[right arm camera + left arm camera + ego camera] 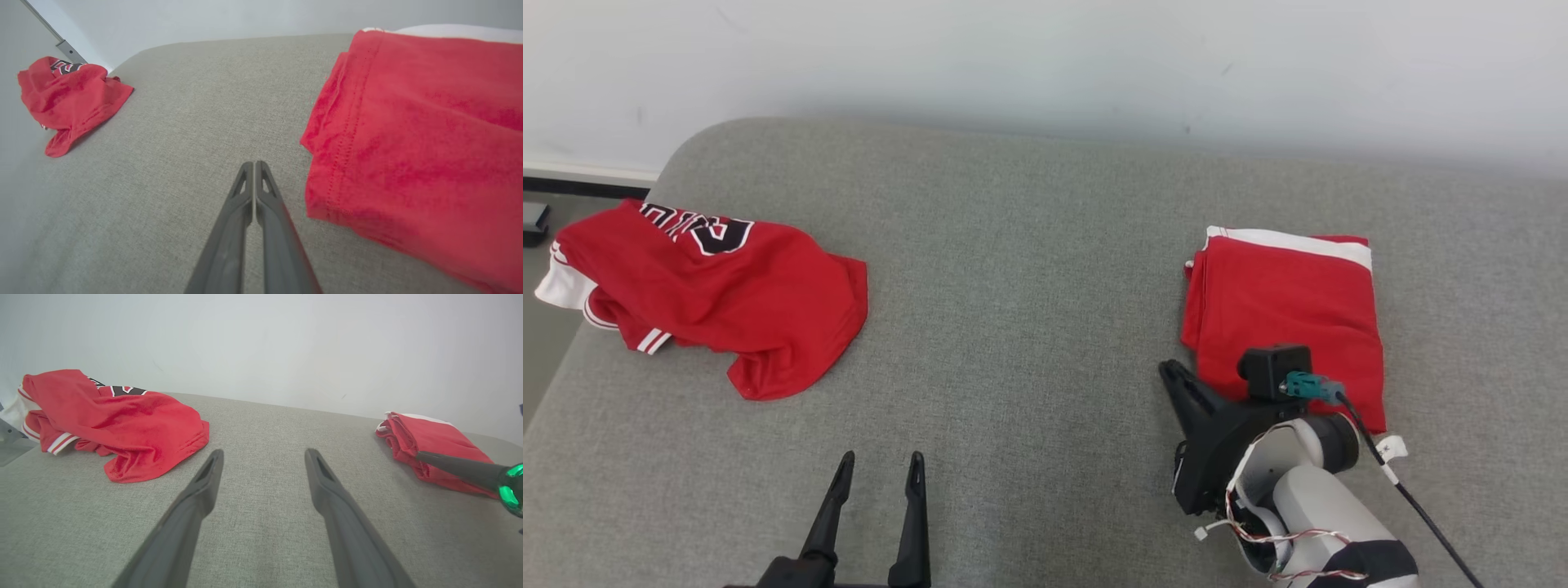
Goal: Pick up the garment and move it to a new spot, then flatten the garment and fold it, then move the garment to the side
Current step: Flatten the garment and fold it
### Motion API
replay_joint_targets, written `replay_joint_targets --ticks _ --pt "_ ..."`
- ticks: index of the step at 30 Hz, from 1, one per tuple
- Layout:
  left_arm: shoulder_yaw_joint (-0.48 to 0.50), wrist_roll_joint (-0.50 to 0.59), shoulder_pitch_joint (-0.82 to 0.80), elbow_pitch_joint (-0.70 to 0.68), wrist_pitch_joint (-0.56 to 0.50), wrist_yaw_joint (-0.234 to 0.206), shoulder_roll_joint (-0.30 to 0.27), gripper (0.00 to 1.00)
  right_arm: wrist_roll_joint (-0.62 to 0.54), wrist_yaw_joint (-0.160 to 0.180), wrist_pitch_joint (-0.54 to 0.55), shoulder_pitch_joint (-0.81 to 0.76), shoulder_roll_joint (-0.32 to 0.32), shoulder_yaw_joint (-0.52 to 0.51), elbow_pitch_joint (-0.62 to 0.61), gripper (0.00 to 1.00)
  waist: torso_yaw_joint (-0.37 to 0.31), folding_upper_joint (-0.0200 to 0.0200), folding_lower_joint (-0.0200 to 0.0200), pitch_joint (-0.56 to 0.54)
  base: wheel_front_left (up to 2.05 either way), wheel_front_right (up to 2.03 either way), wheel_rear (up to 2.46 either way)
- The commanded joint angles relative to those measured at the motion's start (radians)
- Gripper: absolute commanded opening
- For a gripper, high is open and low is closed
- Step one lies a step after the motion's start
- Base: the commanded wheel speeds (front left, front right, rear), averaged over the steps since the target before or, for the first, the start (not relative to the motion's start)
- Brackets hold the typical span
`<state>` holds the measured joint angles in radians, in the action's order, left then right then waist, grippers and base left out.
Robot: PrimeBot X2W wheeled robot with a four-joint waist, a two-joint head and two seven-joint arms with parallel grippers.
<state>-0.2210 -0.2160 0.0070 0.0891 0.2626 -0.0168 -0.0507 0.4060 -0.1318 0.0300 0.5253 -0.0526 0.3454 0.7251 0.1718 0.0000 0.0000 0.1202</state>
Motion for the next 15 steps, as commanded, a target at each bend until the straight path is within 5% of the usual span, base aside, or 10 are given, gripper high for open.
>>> replay_joint_targets --ticks 1,2,15 --pt "0.007 -0.004 0.015 0.000 0.003 0.000 0.001 1.00 0.019 0.002 -0.015 -0.019 0.001 0.015 -0.016 0.55 -0.006 0.0000 0.0000 -0.017 0.00 0.00 0.00" --pt "0.014 -0.002 0.019 -0.005 0.003 -0.002 0.001 1.00 0.032 0.002 -0.027 -0.024 0.001 0.024 -0.032 1.00 -0.012 0.0000 0.0000 -0.025 0.00 0.00 0.00" --pt "0.148 0.030 0.114 -0.053 0.003 -0.006 0.001 1.00 -0.055 0.002 -0.185 -0.209 0.001 -0.060 -0.216 1.00 -0.174 0.0000 0.0000 -0.128 0.00 0.00 0.00"
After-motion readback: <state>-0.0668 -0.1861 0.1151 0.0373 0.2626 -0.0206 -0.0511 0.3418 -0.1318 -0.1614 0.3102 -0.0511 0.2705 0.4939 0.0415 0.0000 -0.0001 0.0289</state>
